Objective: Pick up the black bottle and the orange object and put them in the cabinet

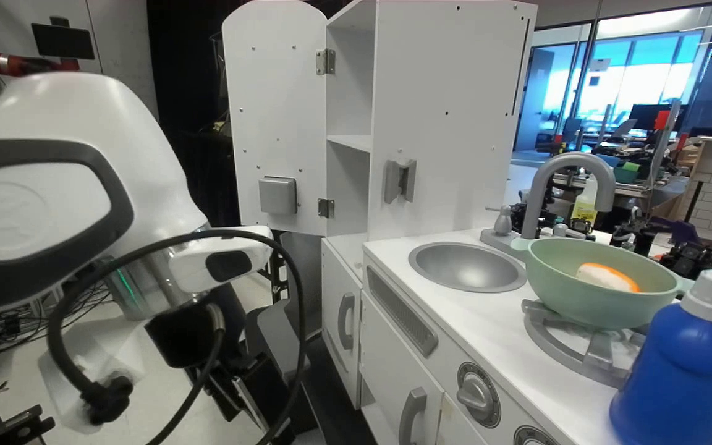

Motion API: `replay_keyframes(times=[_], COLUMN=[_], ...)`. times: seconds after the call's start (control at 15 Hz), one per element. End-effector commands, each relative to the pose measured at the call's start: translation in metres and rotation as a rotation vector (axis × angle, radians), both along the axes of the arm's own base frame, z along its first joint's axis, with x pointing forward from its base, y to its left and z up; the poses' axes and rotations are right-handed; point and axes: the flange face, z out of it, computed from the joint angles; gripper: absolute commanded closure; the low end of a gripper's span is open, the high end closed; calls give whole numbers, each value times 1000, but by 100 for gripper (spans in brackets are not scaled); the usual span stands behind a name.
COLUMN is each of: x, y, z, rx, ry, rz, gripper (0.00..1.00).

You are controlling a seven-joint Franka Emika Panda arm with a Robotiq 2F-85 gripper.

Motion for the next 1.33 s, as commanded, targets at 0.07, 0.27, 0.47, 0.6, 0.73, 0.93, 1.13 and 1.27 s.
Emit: replay_keyframes(times=[0.07, 0.27, 0.47, 0.6, 0.73, 0.93, 1.13, 1.27], x=[-42, -46, -37, -31, -31, -45, -61, -72], y=[8, 12, 18, 24, 40, 71, 115, 135], z=[58, 89, 118, 138, 160, 188, 215, 243], rx=[109, 157, 204, 238, 285, 378, 444, 429], ry=[-3, -45, -103, -122, -61, 50, 191, 257], rz=[191, 273, 327, 350, 401, 461, 478, 479], gripper=[0, 0, 0, 0, 0, 0, 0, 0])
